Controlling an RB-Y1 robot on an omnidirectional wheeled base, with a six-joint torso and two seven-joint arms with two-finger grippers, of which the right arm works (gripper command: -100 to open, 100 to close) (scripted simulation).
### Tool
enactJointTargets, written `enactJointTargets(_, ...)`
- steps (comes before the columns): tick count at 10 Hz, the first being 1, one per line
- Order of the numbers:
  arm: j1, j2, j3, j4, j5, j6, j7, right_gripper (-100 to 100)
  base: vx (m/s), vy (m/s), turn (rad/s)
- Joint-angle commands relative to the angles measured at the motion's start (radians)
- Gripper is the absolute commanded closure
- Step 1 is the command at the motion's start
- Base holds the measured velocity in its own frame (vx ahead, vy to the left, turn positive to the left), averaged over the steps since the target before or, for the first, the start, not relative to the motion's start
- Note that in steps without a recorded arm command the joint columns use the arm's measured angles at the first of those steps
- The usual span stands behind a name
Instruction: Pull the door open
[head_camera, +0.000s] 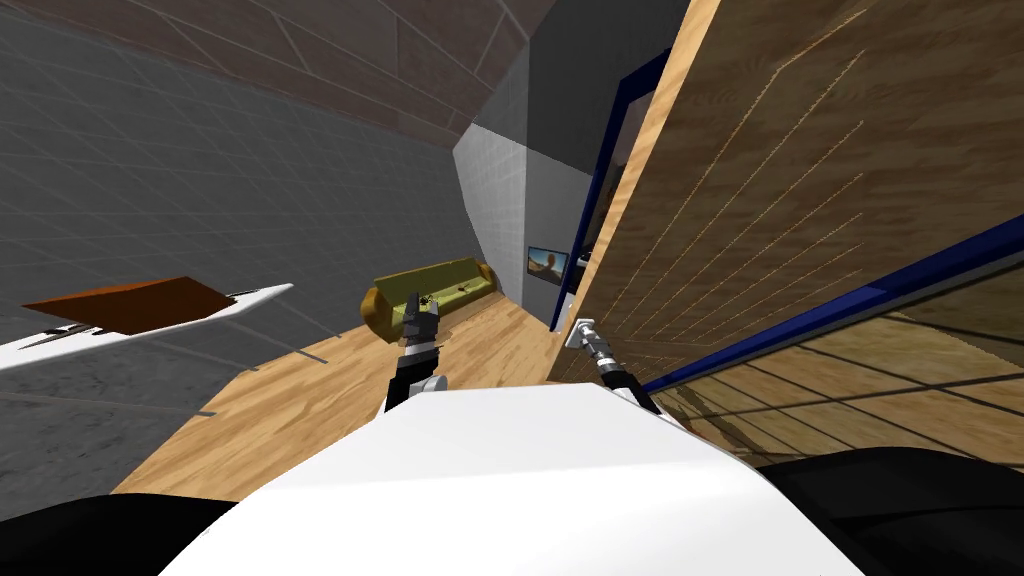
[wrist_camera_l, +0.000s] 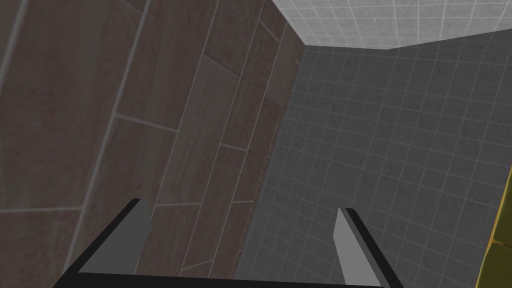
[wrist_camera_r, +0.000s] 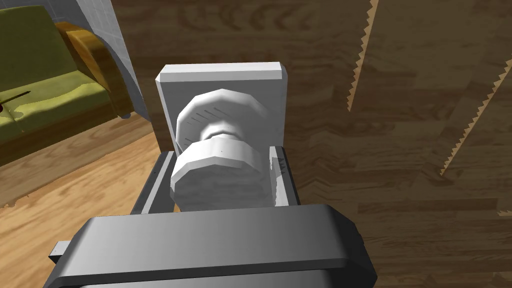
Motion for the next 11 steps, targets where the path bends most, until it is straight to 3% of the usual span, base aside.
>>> enactJointTargets(1,0.006,-0.014,0.012,-0.005,0.003,-0.015,-0.015,100,-0.195,-0.075,0.103)
enactJointTargets(3,0.012,-0.029,0.022,-0.007,0.006,-0.026,-0.028,100,-0.183,-0.061,0.111)
enactJointTargets(4,0.011,-0.023,0.020,-0.005,0.005,-0.019,-0.023,100,-0.084,-0.014,0.026)
enactJointTargets(11,0.038,-0.095,0.065,-0.001,0.022,-0.084,-0.088,100,-0.201,-0.056,0.132)
